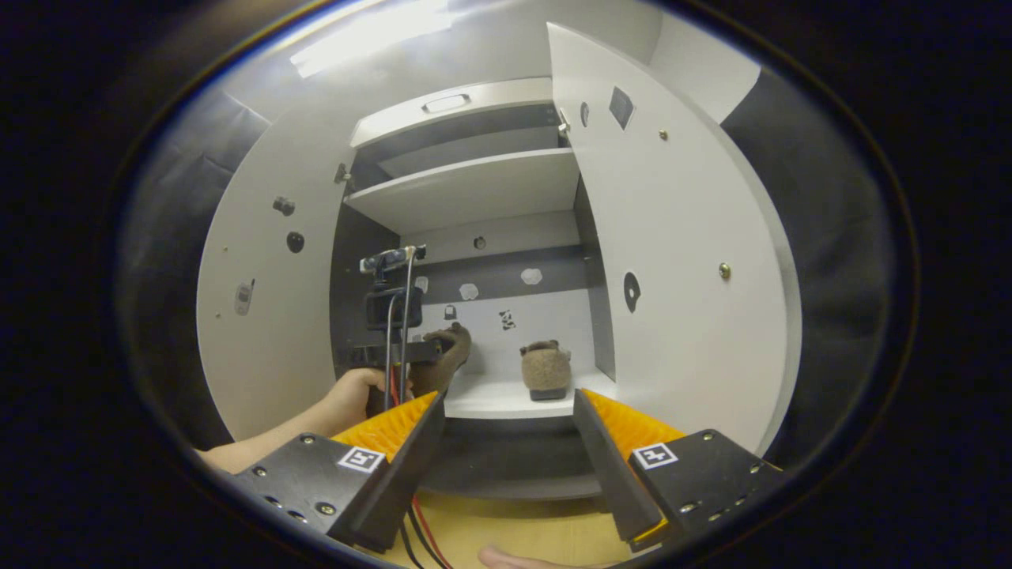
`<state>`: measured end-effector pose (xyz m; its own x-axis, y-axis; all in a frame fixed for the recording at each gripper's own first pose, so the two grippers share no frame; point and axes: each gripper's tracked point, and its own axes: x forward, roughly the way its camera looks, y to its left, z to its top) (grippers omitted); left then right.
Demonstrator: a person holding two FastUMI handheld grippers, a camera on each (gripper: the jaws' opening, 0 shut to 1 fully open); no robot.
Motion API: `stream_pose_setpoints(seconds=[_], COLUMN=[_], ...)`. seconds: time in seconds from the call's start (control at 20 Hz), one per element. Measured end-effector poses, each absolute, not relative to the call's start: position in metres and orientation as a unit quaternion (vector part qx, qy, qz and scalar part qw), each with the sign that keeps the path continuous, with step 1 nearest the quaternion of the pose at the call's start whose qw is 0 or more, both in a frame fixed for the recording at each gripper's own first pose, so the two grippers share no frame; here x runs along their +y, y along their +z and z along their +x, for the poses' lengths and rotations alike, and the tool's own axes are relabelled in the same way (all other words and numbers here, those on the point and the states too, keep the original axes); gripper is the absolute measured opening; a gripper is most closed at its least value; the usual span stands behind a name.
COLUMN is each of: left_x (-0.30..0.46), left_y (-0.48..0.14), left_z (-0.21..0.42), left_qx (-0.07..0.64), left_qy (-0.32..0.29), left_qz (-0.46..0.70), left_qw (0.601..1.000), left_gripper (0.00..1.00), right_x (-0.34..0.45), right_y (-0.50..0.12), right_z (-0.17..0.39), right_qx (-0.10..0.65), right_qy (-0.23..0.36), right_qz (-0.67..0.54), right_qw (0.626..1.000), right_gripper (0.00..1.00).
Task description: Grab one shoe with the right hand and put it into the shoe cabinet, grab the other shoe with the left hand and put it into the shoe cabinet; then close the right door with the right hand and the left door with the left hand.
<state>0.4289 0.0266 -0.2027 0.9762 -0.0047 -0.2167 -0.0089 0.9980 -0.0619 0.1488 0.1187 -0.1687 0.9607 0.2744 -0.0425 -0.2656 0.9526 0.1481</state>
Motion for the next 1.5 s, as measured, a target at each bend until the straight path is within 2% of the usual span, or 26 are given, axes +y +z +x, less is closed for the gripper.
stream_pose_setpoints(seconds=[0.1, 0.25, 0.4, 0.55, 0.65, 0.7, 0.75, 1.0, 1.1, 1.35, 1.5], left_x=[0.033, 0.037, 0.042, 0.031, 0.031, 0.031, 0.024, 0.026, 0.032, 0.054, 0.065], left_y=[-0.196, -0.191, -0.183, -0.153, -0.157, -0.155, -0.148, -0.121, -0.108, -0.087, -0.063], left_z=[0.424, 0.413, 0.39, 0.373, 0.357, 0.347, 0.337, 0.255, 0.216, 0.118, 0.072], left_qx=[0.097, 0.098, 0.101, 0.06, 0.091, 0.094, 0.087, 0.072, 0.059, 0.064, 0.044], left_qy=[-0.011, -0.014, -0.005, -0.028, -0.018, -0.012, -0.017, -0.011, -0.008, -0.012, -0.01], left_qz=[-0.016, -0.004, -0.004, 0.012, 0.035, 0.041, 0.038, 0.004, -0.003, -0.006, 0.001], left_qw=[0.995, 0.995, 0.995, 0.998, 0.995, 0.995, 0.995, 0.997, 0.998, 0.998, 0.999], left_gripper=[0.9, 0.97, 0.97, 0.96, 0.96, 0.99, 0.96, 0.95, 0.95, 0.95, 0.96], right_x=[0.117, 0.117, 0.116, 0.112, 0.107, 0.103, 0.1, 0.076, 0.067, 0.054, 0.02], right_y=[-0.165, -0.161, -0.162, -0.161, -0.161, -0.162, -0.163, -0.171, -0.172, -0.157, -0.148], right_z=[0.138, 0.121, 0.103, 0.083, 0.072, 0.068, 0.064, 0.038, 0.03, 0.018, 0.026], right_qx=[0.025, 0.017, 0.017, 0.013, 0.011, 0.009, 0.01, 0.009, 0.011, 0.018, 0.027], right_qy=[0.131, 0.124, 0.116, 0.111, 0.105, 0.101, 0.097, 0.083, 0.079, 0.088, 0.054], right_qz=[0.067, 0.064, 0.057, 0.056, 0.055, 0.054, 0.052, 0.045, 0.047, 0.036, 0.009], right_qw=[0.989, 0.99, 0.991, 0.992, 0.993, 0.993, 0.994, 0.995, 0.996, 0.995, 0.998], right_gripper=[0.98, 0.96, 0.96, 0.96, 0.96, 0.96, 0.96, 0.98, 0.96, 0.98, 0.97])
